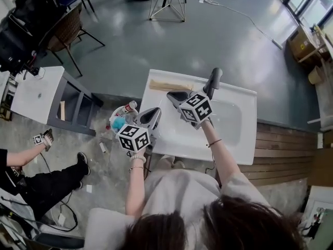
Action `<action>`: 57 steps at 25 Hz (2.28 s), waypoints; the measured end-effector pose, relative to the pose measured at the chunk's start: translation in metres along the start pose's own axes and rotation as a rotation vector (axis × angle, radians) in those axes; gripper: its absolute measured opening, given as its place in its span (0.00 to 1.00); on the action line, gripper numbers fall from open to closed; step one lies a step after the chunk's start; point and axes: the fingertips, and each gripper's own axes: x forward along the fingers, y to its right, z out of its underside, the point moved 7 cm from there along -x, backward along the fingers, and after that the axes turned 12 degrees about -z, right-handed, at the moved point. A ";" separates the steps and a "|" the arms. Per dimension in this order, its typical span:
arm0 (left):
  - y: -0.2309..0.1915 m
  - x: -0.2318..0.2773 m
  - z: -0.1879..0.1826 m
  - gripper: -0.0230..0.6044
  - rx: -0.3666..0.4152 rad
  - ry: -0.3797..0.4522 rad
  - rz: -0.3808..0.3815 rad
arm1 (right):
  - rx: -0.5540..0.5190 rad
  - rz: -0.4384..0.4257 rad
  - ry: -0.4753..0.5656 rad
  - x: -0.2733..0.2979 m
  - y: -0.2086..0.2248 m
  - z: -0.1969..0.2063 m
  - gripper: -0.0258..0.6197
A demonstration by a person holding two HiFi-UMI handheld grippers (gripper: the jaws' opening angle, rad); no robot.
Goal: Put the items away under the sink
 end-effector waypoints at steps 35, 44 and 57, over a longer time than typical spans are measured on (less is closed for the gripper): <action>-0.040 0.027 -0.005 0.03 -0.053 -0.074 -0.013 | -0.191 -0.040 -0.326 0.065 0.071 0.003 0.38; -0.047 0.030 -0.001 0.03 -0.060 -0.100 -0.026 | -0.220 -0.059 -0.429 0.076 0.084 0.013 0.41; -0.047 0.029 0.002 0.03 -0.063 -0.097 -0.040 | -0.238 -0.126 -0.486 0.084 0.078 0.016 0.24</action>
